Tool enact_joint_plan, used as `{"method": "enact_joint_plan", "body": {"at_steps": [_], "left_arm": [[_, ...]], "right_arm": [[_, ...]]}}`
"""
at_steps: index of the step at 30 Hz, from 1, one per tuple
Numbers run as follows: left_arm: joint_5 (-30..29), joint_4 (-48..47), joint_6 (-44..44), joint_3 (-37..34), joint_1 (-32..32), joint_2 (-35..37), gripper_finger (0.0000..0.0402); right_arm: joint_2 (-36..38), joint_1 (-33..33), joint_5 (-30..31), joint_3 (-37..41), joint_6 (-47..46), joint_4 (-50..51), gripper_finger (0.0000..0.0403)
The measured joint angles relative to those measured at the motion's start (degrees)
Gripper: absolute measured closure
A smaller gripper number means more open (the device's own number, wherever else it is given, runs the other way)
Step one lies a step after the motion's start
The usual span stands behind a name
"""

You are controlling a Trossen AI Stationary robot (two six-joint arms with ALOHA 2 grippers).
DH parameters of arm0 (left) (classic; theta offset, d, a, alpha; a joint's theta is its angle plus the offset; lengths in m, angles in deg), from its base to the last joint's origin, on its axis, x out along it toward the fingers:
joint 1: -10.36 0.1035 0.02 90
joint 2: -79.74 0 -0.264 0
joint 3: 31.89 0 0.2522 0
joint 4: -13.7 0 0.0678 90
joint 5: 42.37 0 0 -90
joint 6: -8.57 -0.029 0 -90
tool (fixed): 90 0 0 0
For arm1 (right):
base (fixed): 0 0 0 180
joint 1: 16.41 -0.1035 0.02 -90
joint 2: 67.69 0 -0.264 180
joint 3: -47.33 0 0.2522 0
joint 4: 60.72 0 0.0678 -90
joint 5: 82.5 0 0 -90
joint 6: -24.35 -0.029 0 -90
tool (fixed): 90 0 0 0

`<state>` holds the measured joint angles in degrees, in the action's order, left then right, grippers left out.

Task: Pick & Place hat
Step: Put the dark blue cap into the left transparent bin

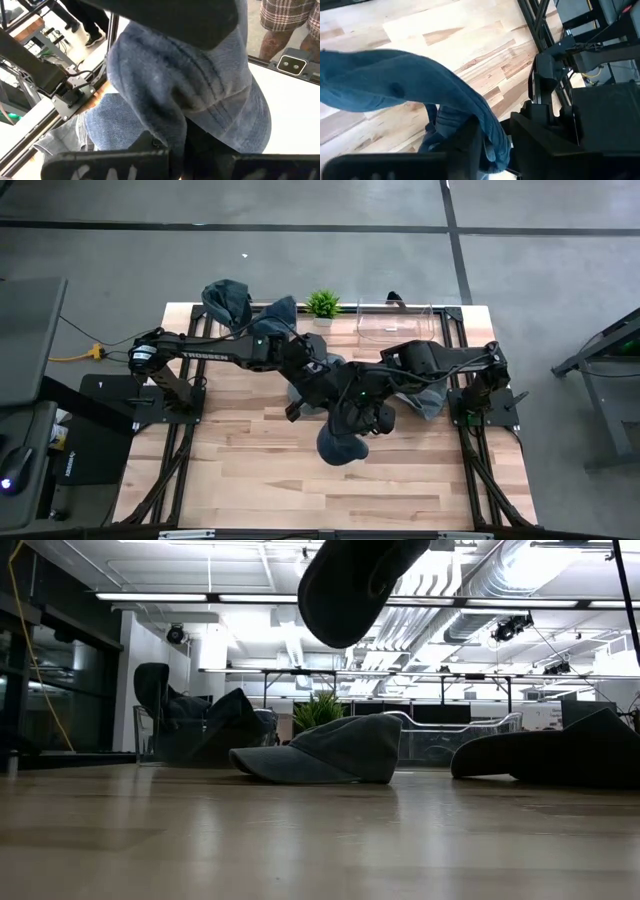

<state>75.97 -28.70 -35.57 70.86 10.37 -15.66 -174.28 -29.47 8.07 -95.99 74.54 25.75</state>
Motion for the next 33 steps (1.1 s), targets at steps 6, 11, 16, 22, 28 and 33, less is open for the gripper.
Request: {"method": "enact_joint_plan", "body": {"at_steps": [6,11,16,22,28,33], "left_arm": [[-0.2,-0.1,0.7,0.0,0.0,0.0,0.0401],[-0.9,-0.4,1.2,0.0,0.0,-0.1,0.0401],[-1.2,-0.4,2.5,0.0,0.0,-0.1,0.0401],[-3.8,-0.5,2.4,0.0,-0.1,-0.2,0.0401],[-7.5,-1.6,2.4,-0.1,1.8,0.7,0.0401],[-11.2,-3.2,2.1,-0.1,5.6,3.5,0.0401]], "right_arm": [[0.1,-1.6,6.2,0.0,-1.5,1.6,0.0280],[0.8,-2.1,13.7,0.0,-6.0,5.8,0.0279],[3.7,-2.0,15.3,0.0,-12.7,7.2,0.0279],[8.4,-0.3,17.0,-0.1,-30.0,11.0,0.0279],[10.8,2.0,15.6,-0.1,-46.4,17.1,0.0279],[10.9,2.6,15.5,0.1,-48.1,16.9,0.0279]]}}
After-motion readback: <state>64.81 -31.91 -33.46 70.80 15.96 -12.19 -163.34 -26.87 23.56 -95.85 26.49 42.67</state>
